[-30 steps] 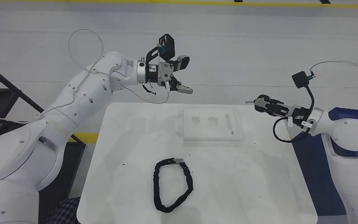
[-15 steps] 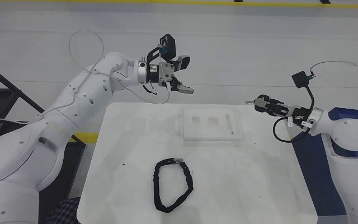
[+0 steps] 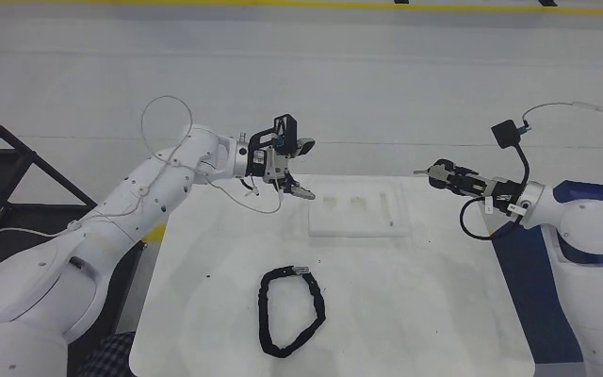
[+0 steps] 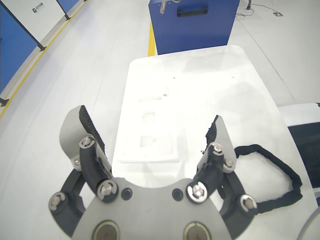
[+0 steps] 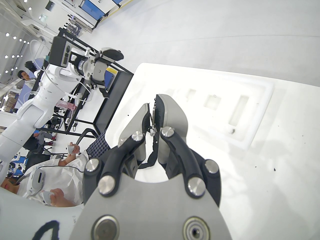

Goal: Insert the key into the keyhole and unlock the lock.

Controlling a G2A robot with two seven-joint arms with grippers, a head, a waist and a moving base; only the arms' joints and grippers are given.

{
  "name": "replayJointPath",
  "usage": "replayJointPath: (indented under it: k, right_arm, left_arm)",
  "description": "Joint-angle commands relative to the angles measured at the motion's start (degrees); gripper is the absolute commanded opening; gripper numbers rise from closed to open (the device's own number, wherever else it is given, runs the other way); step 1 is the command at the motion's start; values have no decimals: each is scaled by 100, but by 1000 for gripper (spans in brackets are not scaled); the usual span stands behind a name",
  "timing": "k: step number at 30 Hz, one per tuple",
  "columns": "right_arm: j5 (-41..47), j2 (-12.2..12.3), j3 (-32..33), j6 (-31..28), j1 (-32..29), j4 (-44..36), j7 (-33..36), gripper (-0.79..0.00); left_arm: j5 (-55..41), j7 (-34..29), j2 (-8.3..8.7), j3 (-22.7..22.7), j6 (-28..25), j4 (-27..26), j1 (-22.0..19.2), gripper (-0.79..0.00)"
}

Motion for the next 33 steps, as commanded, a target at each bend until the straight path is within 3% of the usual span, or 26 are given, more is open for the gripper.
replayJointPath:
  k: [1, 8, 11, 15, 19, 27, 33]
  right_arm:
    - [0, 0, 0, 0, 0, 0, 0, -785]
    - [0, 0, 0, 0, 0, 0, 0, -785]
    - [0, 0, 0, 0, 0, 0, 0, -785]
    - [0, 0, 0, 0, 0, 0, 0, -785]
    - [0, 0, 0, 0, 0, 0, 0, -785]
    - [0, 0, 0, 0, 0, 0, 0, -785]
    - [0, 0, 0, 0, 0, 0, 0, -785]
  left_arm:
    - [315, 354, -15, 35, -71, -16, 148, 0]
    - [778, 979, -81, 705, -71, 271, 228, 0]
    - [745, 878, -118, 810, -71, 344, 367, 0]
    - [426, 285, -199, 810, -71, 330, 575, 0]
    - [186, -774, -311, 810, -71, 259, 686, 0]
    - [-1220, -2623, -418, 810, -71, 19, 680, 0]
    - [-1346, -2773, -415, 810, -71, -6, 674, 0]
